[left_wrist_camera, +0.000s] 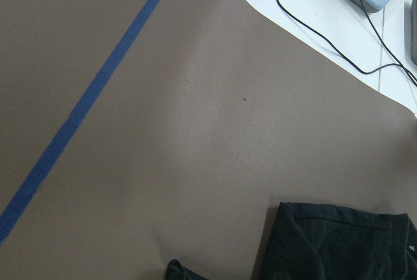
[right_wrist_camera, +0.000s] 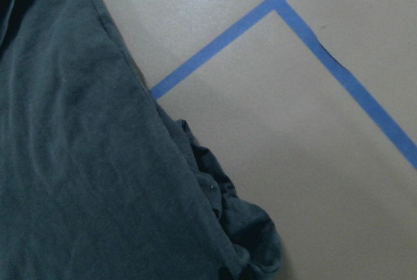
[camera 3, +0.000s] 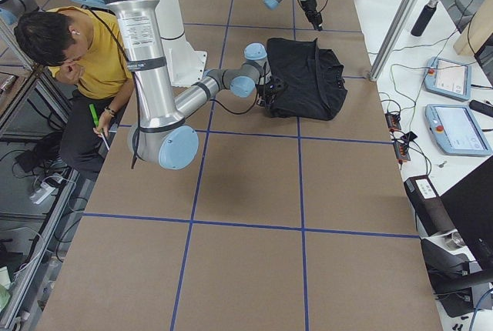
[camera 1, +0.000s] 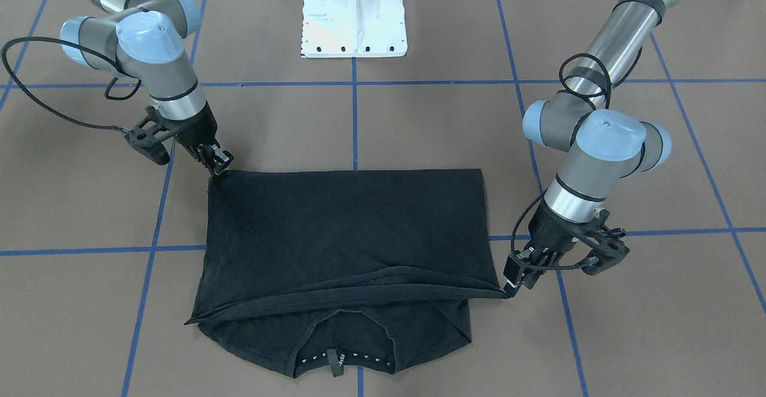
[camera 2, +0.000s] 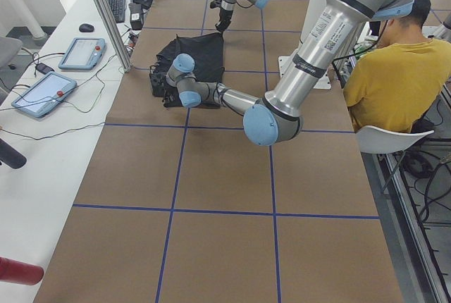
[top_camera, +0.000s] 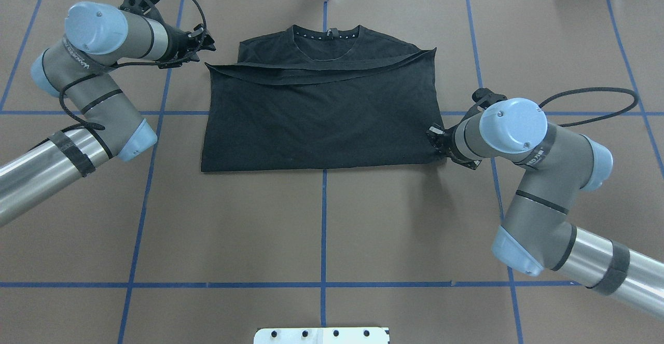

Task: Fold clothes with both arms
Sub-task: 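Drag the side edge toward the robot with the right gripper while the left lowers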

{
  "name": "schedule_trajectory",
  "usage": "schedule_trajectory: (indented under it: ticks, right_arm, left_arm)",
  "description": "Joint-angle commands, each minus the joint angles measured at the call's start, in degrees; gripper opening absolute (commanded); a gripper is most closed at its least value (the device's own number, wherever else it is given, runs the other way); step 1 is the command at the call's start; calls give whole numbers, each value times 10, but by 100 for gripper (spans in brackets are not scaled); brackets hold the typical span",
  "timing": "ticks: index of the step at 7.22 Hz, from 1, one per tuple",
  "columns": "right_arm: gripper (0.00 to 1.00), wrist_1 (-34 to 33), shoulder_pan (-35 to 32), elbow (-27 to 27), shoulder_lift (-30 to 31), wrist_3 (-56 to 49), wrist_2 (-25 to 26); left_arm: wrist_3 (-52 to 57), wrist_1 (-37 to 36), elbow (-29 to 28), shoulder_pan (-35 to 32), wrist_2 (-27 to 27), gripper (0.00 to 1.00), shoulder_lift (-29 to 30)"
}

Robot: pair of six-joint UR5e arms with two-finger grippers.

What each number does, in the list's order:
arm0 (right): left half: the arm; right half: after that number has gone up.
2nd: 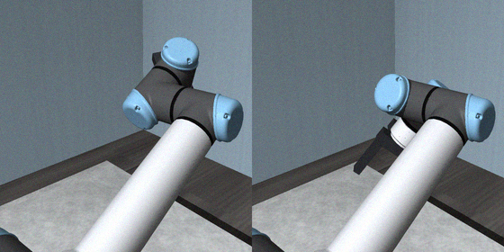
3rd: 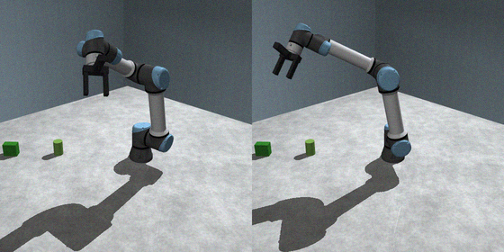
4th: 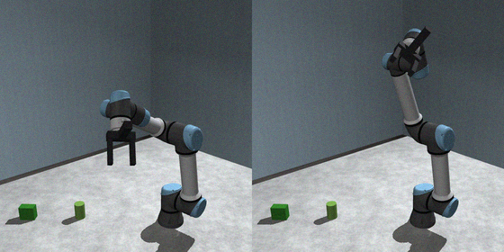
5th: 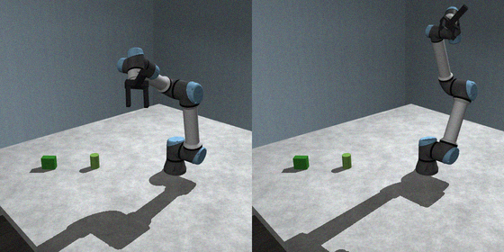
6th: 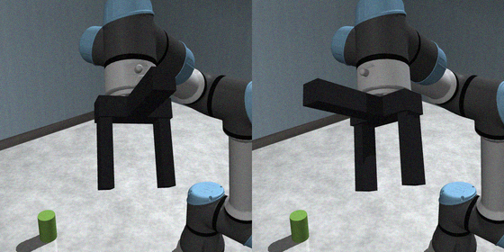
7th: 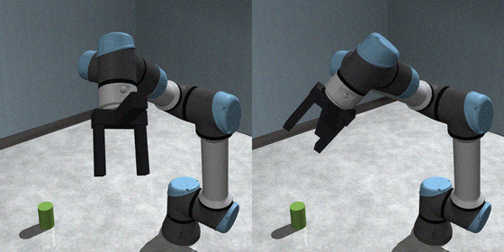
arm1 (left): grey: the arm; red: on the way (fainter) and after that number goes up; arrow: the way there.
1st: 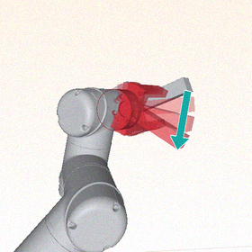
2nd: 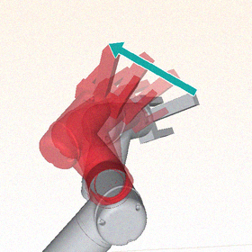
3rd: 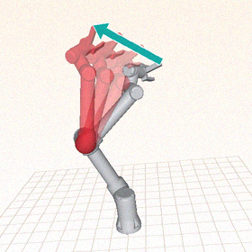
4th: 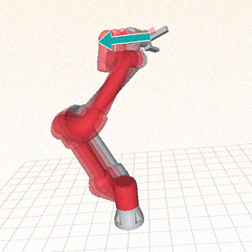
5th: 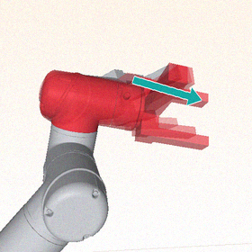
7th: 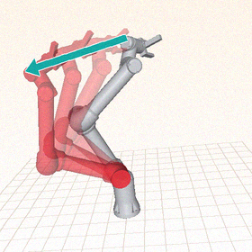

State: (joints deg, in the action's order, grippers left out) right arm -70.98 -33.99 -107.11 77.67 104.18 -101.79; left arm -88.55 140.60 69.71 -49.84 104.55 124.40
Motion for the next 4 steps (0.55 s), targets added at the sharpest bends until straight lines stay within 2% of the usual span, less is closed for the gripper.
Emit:
schedule_trajectory:
  ticks: [1, 3, 4]
  right_arm:
    - [0, -10, 44, -123, 98, 4, -42]
    - [0, -3, 73, -182, 157, 91, -203]
    - [6, -3, 131, -203, 158, 145, -220]
  left_arm:
    - [0, -2, 38, -1, 6, 55, -2]
    - [-7, -8, 89, -3, 58, 57, -9]
    - [-7, -8, 119, -3, 78, 57, -24]
